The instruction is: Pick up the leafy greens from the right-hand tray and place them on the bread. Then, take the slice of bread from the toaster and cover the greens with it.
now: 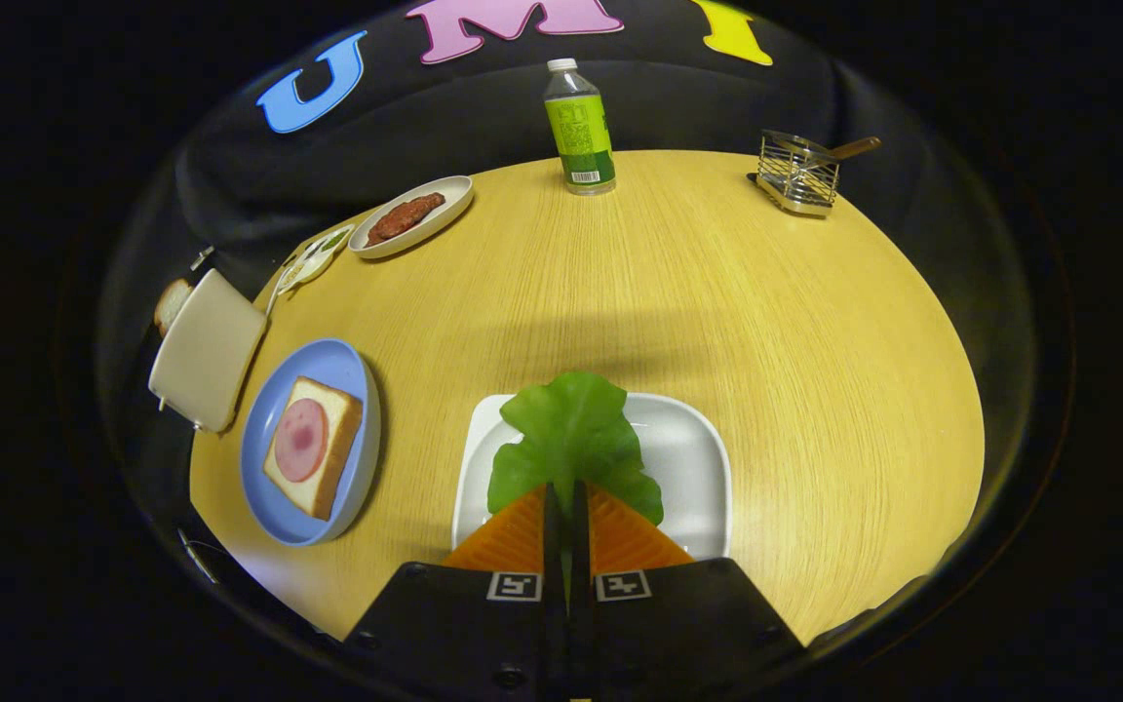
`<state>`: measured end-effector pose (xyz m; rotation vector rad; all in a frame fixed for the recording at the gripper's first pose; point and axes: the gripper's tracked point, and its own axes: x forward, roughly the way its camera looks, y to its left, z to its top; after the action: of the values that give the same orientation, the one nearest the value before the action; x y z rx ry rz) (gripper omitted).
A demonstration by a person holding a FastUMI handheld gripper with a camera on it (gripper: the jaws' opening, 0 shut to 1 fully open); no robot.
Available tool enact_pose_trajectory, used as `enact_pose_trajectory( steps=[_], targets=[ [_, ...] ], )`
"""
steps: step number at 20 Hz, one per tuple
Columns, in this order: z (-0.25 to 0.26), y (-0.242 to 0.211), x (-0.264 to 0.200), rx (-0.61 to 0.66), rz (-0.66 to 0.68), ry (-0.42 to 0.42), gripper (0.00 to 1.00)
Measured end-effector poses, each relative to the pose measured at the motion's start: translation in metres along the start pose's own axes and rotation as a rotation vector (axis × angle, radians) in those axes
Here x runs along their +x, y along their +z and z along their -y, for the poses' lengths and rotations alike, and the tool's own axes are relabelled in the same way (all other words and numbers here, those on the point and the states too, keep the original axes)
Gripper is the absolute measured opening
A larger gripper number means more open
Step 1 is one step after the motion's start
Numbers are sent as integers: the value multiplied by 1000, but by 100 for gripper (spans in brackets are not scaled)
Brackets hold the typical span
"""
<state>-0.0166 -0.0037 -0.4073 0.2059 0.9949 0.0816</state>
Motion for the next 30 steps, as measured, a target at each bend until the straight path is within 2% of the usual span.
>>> enact_pose_trajectory(
  steps=[7, 13, 19, 23, 28, 30],
  targets=[
    [-34, 36, -55, -61, 80, 33, 6],
    [-107, 65, -80, -128, 102, 143, 5],
    [-188, 61, -55, -205, 66, 225, 5],
    [-220, 44, -32, -260, 20, 248, 5],
    [-236, 31, -9, -291, -30, 235, 6],
    [-234, 30, 0, -305, -37, 204, 6]
  ],
)
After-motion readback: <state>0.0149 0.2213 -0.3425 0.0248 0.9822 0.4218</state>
